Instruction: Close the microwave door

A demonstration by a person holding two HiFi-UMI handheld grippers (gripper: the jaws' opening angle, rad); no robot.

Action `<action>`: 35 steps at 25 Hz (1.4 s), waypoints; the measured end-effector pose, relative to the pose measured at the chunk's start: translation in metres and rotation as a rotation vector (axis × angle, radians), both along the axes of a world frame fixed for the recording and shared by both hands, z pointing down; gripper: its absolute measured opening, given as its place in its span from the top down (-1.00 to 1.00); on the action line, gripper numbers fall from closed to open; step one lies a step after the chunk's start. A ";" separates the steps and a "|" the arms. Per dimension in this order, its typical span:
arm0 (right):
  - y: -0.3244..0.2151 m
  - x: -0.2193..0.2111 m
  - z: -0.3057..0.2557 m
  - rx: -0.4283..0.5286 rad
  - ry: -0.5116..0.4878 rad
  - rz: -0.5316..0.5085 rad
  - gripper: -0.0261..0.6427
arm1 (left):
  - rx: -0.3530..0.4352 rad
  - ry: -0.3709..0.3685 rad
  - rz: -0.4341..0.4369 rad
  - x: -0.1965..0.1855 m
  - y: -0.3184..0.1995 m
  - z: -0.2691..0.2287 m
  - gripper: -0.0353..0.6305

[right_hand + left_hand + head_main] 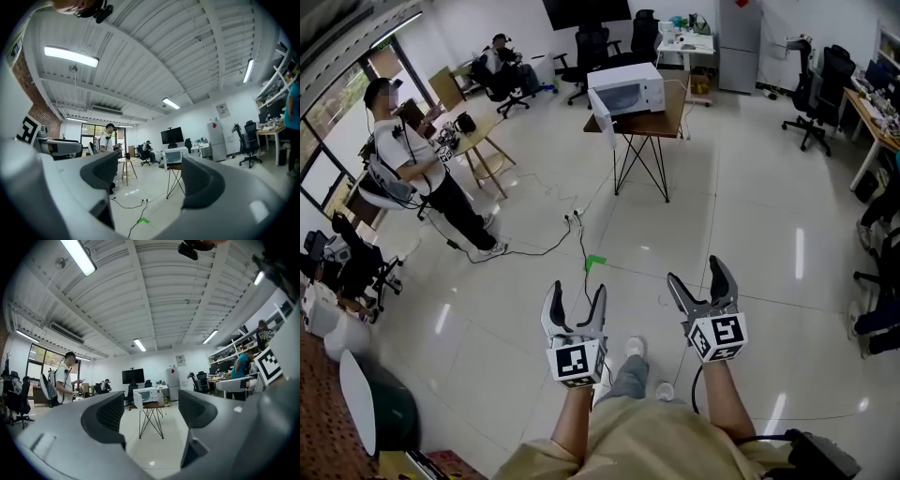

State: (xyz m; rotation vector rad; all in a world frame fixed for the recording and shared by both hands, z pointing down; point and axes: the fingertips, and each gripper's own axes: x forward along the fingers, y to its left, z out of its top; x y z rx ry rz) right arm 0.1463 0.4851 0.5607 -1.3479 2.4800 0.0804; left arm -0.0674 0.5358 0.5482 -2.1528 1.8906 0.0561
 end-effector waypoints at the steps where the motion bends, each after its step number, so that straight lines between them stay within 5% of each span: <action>1: -0.006 -0.004 0.000 0.005 0.010 -0.007 -0.31 | -0.026 0.000 -0.006 -0.001 -0.009 0.003 -0.21; 4: -0.030 -0.028 -0.009 0.031 0.027 -0.017 -0.30 | -0.085 0.005 0.009 -0.006 -0.039 -0.004 -0.21; 7: -0.061 -0.051 -0.029 0.070 0.025 -0.011 -0.26 | 0.093 0.010 0.077 -0.011 -0.079 -0.036 -0.21; 11: -0.102 -0.070 -0.054 0.123 0.024 0.017 -0.25 | 0.036 0.015 0.081 -0.026 -0.117 -0.039 -0.21; 16: -0.157 -0.099 -0.073 0.146 0.024 0.034 -0.25 | 0.156 0.047 0.080 -0.064 -0.172 -0.055 -0.21; 23: -0.232 -0.161 -0.074 0.135 0.058 0.031 -0.25 | 0.101 0.095 0.073 -0.127 -0.247 -0.048 -0.21; 28: -0.287 -0.182 -0.067 0.099 0.086 0.032 -0.25 | -0.034 0.121 0.065 -0.152 -0.302 -0.029 -0.21; 35: -0.361 -0.176 -0.064 0.077 0.067 0.037 -0.25 | 0.058 0.135 0.080 -0.154 -0.378 -0.029 -0.21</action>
